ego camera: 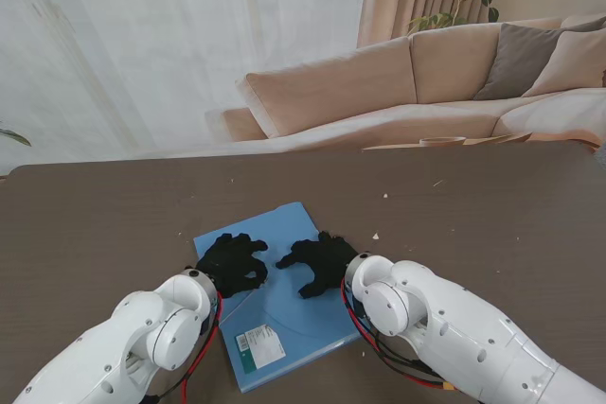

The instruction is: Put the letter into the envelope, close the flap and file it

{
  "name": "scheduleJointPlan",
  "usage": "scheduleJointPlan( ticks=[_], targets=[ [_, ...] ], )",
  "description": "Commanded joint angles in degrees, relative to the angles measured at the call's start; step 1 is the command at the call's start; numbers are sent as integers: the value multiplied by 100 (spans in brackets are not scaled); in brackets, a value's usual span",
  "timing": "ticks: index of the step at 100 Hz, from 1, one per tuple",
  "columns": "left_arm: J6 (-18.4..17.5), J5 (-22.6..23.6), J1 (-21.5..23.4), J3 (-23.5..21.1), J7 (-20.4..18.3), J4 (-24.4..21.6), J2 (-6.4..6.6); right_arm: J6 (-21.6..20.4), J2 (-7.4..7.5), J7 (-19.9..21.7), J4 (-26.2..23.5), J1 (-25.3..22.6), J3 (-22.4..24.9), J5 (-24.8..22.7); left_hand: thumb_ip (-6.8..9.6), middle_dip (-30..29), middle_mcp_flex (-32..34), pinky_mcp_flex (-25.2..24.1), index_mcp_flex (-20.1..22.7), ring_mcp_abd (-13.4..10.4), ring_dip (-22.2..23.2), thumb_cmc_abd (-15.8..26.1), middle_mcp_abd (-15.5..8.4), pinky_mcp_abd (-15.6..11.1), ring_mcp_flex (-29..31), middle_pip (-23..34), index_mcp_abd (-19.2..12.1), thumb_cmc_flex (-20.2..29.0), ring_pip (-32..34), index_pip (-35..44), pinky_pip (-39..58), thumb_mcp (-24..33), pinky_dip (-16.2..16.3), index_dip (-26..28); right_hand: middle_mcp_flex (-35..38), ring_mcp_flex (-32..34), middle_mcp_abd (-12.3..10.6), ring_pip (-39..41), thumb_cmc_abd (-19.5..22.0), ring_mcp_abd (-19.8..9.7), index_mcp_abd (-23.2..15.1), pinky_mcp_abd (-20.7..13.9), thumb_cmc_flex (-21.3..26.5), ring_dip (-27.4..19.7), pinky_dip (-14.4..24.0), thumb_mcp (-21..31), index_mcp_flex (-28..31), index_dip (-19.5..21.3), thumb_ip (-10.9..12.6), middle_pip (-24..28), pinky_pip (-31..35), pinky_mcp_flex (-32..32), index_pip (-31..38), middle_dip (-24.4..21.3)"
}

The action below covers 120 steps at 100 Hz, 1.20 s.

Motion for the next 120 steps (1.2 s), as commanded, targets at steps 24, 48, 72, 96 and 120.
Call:
scheduleJointPlan(
  ticks=[24, 48, 72, 96, 120],
  targets=[
    [-277, 147, 353, -184, 264, -76, -59, -10, -10, 172, 104, -121, -108, 29, 77, -102, -188, -25, -1474, -104, 76, 422, -377, -112, -42, -180, -1216, -44, -9, -972, -13, -71, -48, -798, 179, 577, 192, 631, 78, -1334, 27, -55, 86, 262, 51, 55, 68, -63, 128, 356, -71, -13, 56, 178],
    [-112, 130, 221, -21, 176, 36, -50, 2, -12, 167, 87, -125, -106, 20, 68, -126, -222, -16, -1244, -124, 38, 504, -386, -119, -33, -235, -1062, -176, -55, -744, -68, -98, -105, -860, 181, 582, 196, 634, 74, -1333, 27, -53, 91, 263, 49, 58, 73, -62, 129, 357, -75, -18, 57, 178],
    [27, 81, 85, 78, 116, 71, -54, -1, -18, 152, 113, -117, -122, 47, 0, 40, -273, 3, -346, -112, -133, 133, -274, -99, -22, -324, -452, -58, -72, -316, -120, -72, -264, 125, 181, 578, 190, 631, 85, -1341, 31, -53, 89, 262, 50, 54, 70, -63, 129, 357, -74, -17, 55, 178],
    [334, -173, -257, 399, -86, 96, -52, -9, -24, 137, 146, -98, -153, 79, -3, 97, -293, 4, -228, -125, -202, 19, -273, -100, -18, -353, 47, -15, -84, 434, -125, -72, -325, 1502, 181, 577, 194, 630, 95, -1340, 28, -54, 91, 262, 49, 47, 66, -63, 130, 354, -78, -19, 52, 177],
    [583, -288, -556, 705, -226, 162, -46, -22, -25, 138, 159, -92, -148, 92, 6, 200, -290, 4, -535, -136, -218, -47, -234, -105, -18, -321, 488, 69, -74, 1438, -124, -49, -351, 2832, 181, 571, 191, 630, 100, -1340, 20, -58, 93, 262, 49, 40, 67, -62, 131, 352, -80, -20, 51, 176]
  ],
)
